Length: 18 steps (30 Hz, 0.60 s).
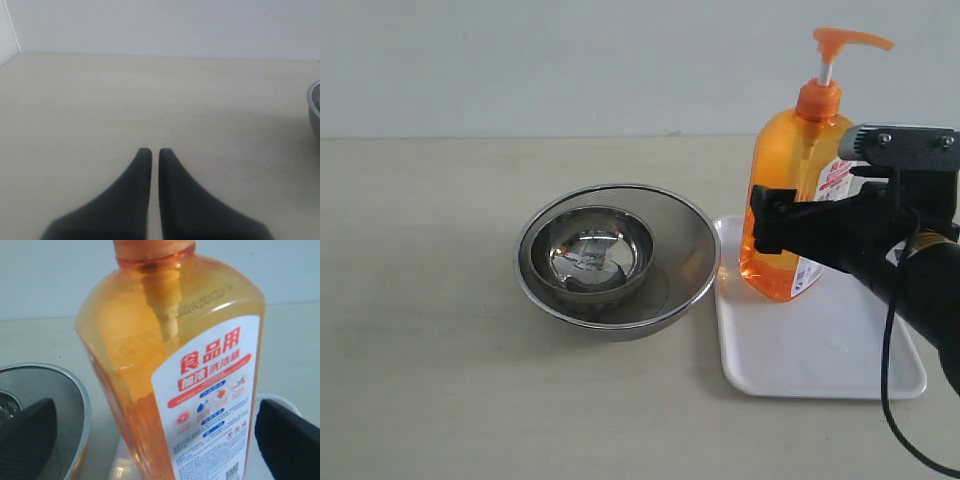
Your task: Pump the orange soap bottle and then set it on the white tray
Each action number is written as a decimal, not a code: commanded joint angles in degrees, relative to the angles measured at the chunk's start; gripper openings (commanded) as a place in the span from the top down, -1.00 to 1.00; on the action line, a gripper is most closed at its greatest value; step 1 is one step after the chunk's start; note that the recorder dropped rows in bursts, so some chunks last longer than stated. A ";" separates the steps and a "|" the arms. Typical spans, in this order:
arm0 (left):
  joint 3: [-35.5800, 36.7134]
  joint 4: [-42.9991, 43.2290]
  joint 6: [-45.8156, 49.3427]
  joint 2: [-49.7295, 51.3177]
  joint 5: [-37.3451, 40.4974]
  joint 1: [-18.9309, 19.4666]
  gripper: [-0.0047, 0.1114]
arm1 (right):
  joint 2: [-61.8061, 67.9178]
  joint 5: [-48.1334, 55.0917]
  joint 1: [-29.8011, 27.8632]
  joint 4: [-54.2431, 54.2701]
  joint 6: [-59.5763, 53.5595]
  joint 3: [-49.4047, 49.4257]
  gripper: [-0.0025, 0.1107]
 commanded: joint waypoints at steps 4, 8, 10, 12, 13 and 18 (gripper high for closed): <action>0.19 -0.16 0.11 -0.15 -0.12 0.12 0.84 | -0.15 2.35 -0.02 -0.16 0.43 -4.00 -0.90; 0.19 -0.16 0.11 -0.15 -0.12 0.12 0.84 | -0.15 2.79 -0.02 2.28 -3.44 -5.28 -0.90; 0.19 -0.16 0.11 -0.15 -0.12 0.12 0.84 | -0.15 2.93 -0.02 4.47 -6.18 -5.69 -0.90; 0.19 -0.16 0.11 -0.15 -0.12 0.12 0.84 | -0.15 2.93 -0.02 5.14 -9.79 -6.30 -0.90; 0.19 -0.16 0.11 -0.15 -0.12 0.12 0.84 | -0.15 2.93 -0.02 5.92 -10.09 -6.40 -0.90; 0.19 -0.16 0.11 -0.15 -0.12 0.12 0.84 | -0.15 2.56 -0.02 7.26 -11.32 -6.40 -0.90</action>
